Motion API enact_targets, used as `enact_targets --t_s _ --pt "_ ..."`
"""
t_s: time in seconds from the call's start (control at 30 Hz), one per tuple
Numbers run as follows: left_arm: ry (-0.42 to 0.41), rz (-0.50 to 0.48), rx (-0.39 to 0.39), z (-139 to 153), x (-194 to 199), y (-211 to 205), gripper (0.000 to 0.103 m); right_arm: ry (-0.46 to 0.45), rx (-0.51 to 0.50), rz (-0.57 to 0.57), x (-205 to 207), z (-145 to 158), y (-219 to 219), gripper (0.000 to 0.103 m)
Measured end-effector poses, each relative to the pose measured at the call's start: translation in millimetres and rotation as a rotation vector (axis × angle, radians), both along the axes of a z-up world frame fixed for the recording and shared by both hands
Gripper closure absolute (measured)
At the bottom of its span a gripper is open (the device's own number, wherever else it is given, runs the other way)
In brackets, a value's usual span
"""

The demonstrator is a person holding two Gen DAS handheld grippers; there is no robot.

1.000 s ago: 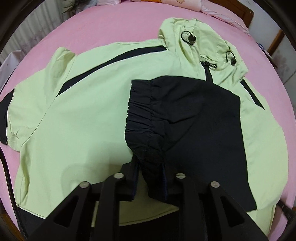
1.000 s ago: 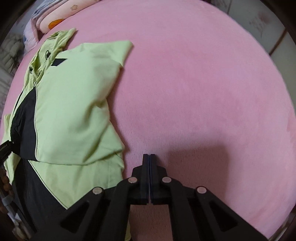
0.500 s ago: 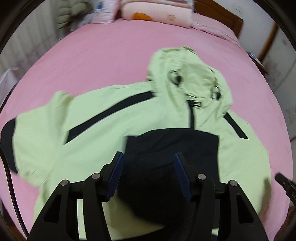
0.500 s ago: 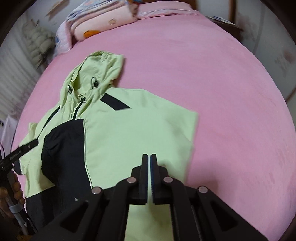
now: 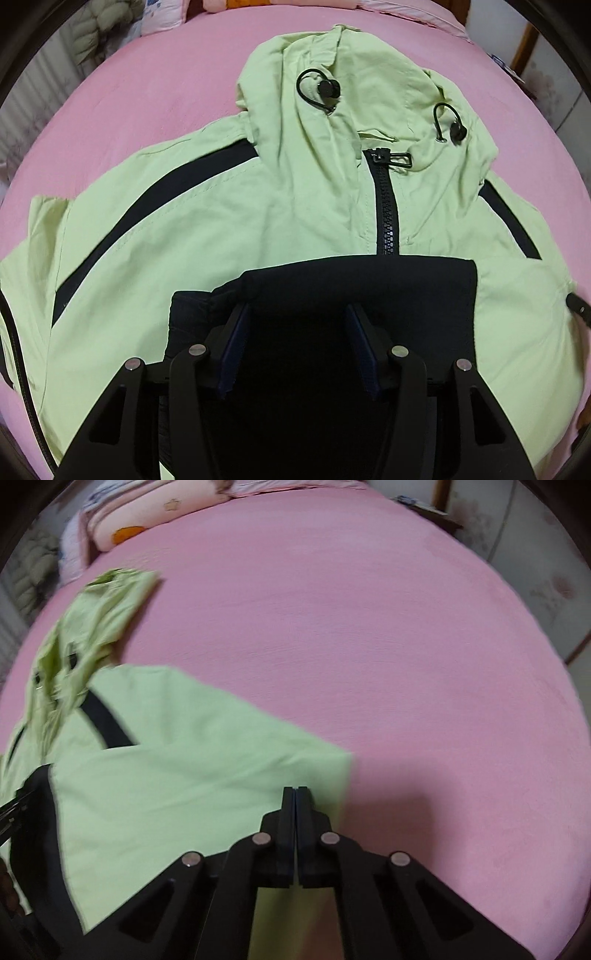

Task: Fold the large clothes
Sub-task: 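Open the right gripper to release the sleeve on the jacket front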

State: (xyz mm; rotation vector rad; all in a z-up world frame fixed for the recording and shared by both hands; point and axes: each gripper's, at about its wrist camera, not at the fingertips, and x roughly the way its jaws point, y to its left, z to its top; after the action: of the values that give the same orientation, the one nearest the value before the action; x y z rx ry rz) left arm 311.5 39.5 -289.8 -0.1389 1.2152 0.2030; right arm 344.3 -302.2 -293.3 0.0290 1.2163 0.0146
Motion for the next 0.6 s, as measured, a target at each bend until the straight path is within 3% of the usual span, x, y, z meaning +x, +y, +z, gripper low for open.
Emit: enact_targets --t_s 0.2,0.43,0.6 --pt "0.022 0.001 -0.01 6 0 2 0.051 0.029 0.068 -0.031 -8 11 -10 0.101" --pt "-0.008 -0.021 -0.031 36 -24 -9 0.042 0.003 0.251 0.05 -71 49 33 0.1" --pt "0.038 0.002 -0.036 28 -54 -18 0.042 0.037 0.224 0.13 -108 40 62 0.1"
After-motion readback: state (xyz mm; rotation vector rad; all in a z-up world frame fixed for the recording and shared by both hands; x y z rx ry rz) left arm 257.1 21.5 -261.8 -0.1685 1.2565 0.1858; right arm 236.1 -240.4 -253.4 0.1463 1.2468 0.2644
